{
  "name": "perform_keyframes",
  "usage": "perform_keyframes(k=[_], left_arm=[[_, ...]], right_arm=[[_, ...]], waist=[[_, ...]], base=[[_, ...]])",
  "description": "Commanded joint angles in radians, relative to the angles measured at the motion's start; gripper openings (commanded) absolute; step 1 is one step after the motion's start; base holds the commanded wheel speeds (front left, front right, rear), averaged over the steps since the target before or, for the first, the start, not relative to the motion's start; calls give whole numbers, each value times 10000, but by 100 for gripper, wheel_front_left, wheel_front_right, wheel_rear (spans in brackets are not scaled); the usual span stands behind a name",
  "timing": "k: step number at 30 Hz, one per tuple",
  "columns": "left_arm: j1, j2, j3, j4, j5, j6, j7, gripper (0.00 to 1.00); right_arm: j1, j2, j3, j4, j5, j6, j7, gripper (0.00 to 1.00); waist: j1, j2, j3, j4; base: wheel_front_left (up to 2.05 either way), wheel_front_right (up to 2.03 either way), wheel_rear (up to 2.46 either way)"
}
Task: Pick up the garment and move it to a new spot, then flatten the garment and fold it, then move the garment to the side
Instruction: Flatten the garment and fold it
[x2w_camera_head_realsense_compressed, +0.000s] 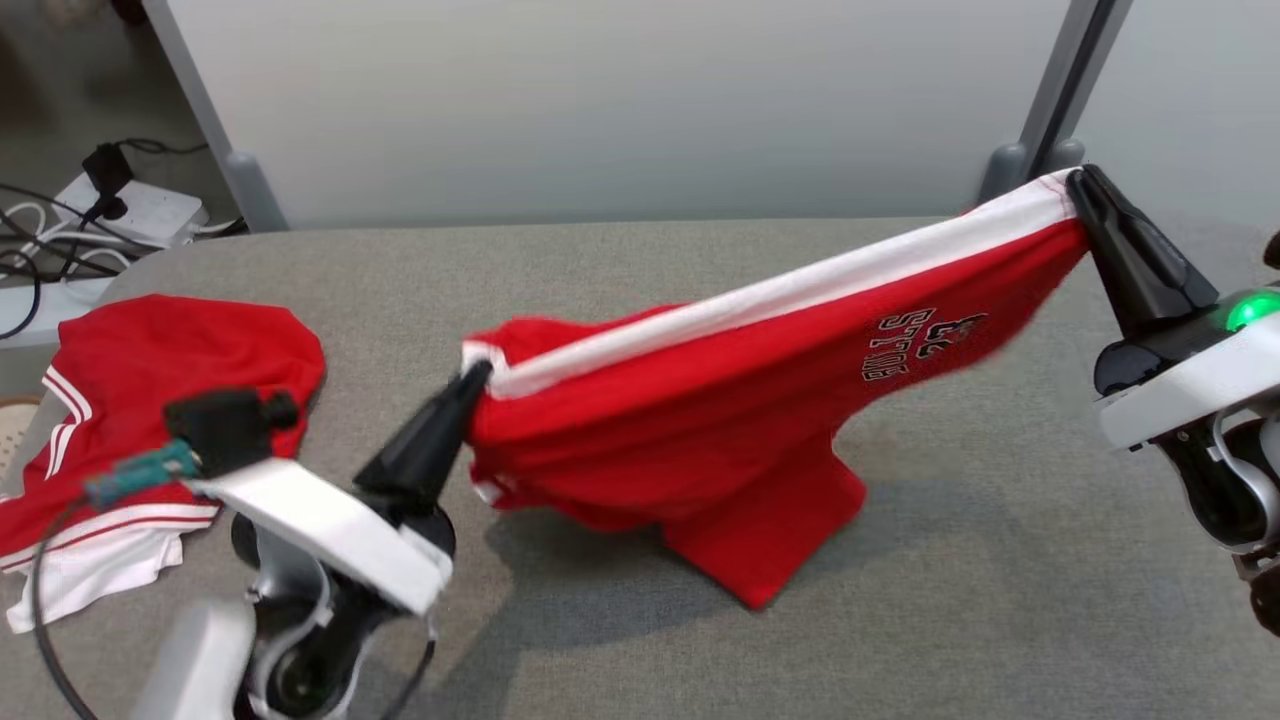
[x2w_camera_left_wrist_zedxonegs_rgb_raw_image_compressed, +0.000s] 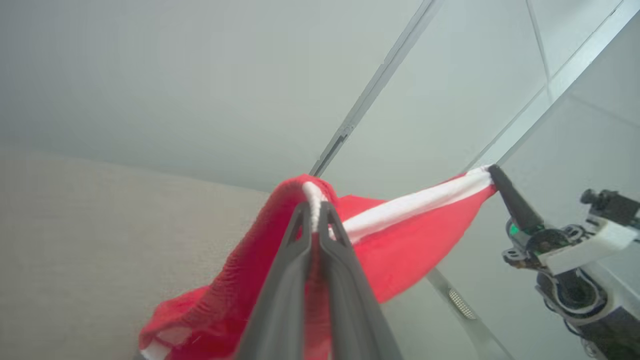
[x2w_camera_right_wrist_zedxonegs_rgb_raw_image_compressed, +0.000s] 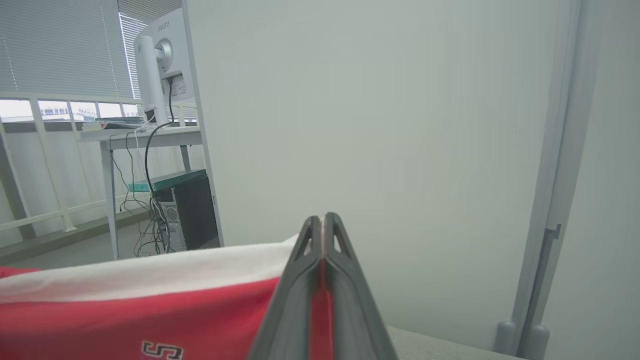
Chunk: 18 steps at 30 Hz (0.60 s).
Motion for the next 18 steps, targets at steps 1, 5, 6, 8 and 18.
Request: perform_keyframes(k=[1, 5, 6, 8, 18], left_arm=[[-867, -35, 717, -390, -771, -91, 164, 0], [-1699, -320, 1679, -752, -2635, 456, 935, 0], [-1838, -267, 1806, -818, -2834, 585, 1111, 0], [-2059, -234, 2073, -902, -3235, 921, 1401, 0], [-2015, 401, 1768, -605, -3561, 1390, 2722, 0]], right_arm=[[233, -232, -238, -429, -98, 40, -132, 0], [271, -619, -753, -751, -301, 40, -132, 0], [268, -698, -858, -765, -342, 40, -132, 0], [296, -843, -1036, -789, -413, 40, -133, 0], [378, -998, -464, -1020, -298, 40, -133, 0]], waist=[[0, 0, -182, -127], [0, 0, -402, -335], [0, 0, -428, -370], [0, 0, -468, -419], [0, 0, -478, -522]], base=[[0, 0, 0], [0, 0, 0], [0, 0, 0], [0, 0, 0], [0, 0, 0]])
